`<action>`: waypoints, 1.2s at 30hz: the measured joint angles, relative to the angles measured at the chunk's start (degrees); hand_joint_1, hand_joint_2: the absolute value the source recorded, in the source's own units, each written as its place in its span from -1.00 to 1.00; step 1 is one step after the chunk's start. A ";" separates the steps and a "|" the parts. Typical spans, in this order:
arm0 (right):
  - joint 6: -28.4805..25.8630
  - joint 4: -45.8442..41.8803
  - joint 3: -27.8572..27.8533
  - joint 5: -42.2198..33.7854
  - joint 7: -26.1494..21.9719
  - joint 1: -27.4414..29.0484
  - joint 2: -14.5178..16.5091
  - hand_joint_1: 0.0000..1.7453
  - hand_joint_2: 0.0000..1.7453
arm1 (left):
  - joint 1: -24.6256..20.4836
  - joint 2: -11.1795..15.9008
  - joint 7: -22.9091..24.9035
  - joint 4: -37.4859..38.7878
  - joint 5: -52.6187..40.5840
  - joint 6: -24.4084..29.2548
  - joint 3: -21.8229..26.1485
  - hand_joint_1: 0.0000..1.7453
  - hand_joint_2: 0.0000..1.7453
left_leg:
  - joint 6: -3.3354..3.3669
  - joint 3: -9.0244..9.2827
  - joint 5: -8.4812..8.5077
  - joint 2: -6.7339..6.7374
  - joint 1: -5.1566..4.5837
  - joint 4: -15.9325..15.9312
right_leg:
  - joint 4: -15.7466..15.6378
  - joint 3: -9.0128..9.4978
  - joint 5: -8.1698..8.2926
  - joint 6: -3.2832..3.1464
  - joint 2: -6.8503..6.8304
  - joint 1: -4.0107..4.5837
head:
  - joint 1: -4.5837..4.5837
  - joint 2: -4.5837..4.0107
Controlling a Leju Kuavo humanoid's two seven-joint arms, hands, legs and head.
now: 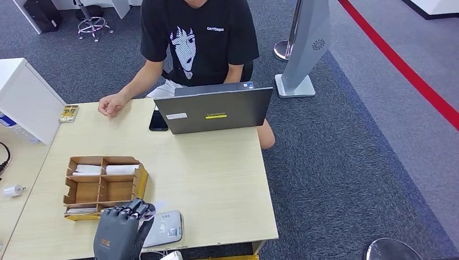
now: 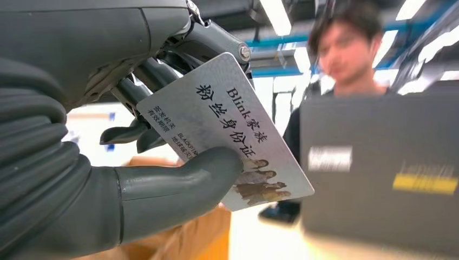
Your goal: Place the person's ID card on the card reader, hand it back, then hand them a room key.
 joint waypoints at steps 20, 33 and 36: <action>1.04 -0.10 -0.50 3.07 0.48 -0.36 0.01 -1.00 1.00 | -4.81 -2.14 1.12 19.85 -4.63 -0.21 2.39 1.00 1.00 | 0.00 0.01 0.00 -0.01 0.00 0.00 | 0.00 0.01 0.00 0.00 0.00 0.00 | -0.01 0.00; 1.99 -0.17 -1.40 3.78 -0.01 -0.46 0.01 -1.00 1.00 | -5.10 -1.50 3.36 17.19 -9.45 1.68 2.54 1.00 1.00 | -0.01 0.02 0.01 -0.01 0.02 0.00 | 0.01 0.01 0.00 0.00 0.00 0.01 | 0.00 0.00; 2.70 -0.17 -1.75 4.25 -0.32 -0.49 0.00 -1.00 1.00 | -5.40 -0.33 3.16 10.11 -10.31 1.67 3.57 1.00 1.00 | -0.02 0.02 0.03 -0.02 0.02 0.00 | 0.01 0.01 0.01 0.00 -0.01 0.02 | -0.01 0.00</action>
